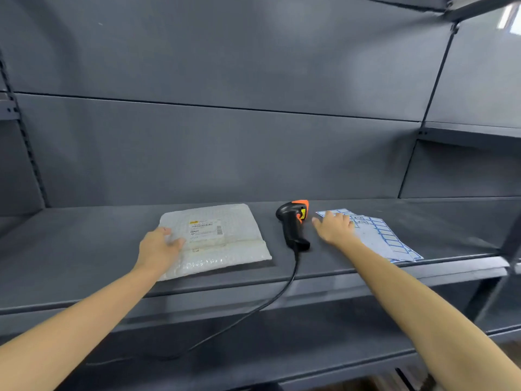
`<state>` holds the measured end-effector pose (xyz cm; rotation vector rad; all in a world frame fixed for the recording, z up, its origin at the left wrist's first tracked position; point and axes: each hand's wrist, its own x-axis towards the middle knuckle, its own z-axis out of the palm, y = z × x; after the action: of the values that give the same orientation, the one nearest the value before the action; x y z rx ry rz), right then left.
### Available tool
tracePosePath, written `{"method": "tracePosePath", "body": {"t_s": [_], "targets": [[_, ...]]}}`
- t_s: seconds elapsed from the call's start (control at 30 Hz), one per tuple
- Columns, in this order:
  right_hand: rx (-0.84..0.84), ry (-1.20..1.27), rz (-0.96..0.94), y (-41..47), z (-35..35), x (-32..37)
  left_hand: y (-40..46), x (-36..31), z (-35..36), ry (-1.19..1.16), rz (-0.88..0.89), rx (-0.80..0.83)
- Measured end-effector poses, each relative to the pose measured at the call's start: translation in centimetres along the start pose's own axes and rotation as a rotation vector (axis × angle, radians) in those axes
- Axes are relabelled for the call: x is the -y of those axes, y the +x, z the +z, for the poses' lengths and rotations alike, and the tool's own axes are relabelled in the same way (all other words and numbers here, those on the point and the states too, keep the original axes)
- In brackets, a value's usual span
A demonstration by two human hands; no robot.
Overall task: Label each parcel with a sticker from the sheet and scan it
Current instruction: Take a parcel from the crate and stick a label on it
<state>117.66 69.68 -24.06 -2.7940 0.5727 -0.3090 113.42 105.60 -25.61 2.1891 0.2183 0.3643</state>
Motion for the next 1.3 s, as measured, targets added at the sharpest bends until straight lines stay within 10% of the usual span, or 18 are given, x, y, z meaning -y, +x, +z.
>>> {"method": "tracePosePath", "body": {"t_s": [0.33, 0.6, 0.83, 1.13, 1.3], "targets": [[0.063, 0.034, 0.467, 2.1, -3.1, -9.3, 0.6, 0.0, -1.1, -0.113, -0.028, -0.027], [0.065, 0.528, 0.501, 3.9, -4.5, -10.1, 0.5, -0.6, -1.2, -0.107, 0.016, -0.129], [-0.161, 1.042, 0.033, -0.7, -8.1, -2.8, -1.2, -3.9, -0.8, -0.356, 0.204, -0.182], [0.326, 1.367, -0.269, -9.8, -6.2, 8.5, -2.8, -7.7, 0.4, -0.846, 0.011, 0.283], [0.407, 1.234, -0.377, -11.6, -4.7, 10.9, -2.4, -7.3, -0.8, -0.922, 0.034, 0.281]]}}
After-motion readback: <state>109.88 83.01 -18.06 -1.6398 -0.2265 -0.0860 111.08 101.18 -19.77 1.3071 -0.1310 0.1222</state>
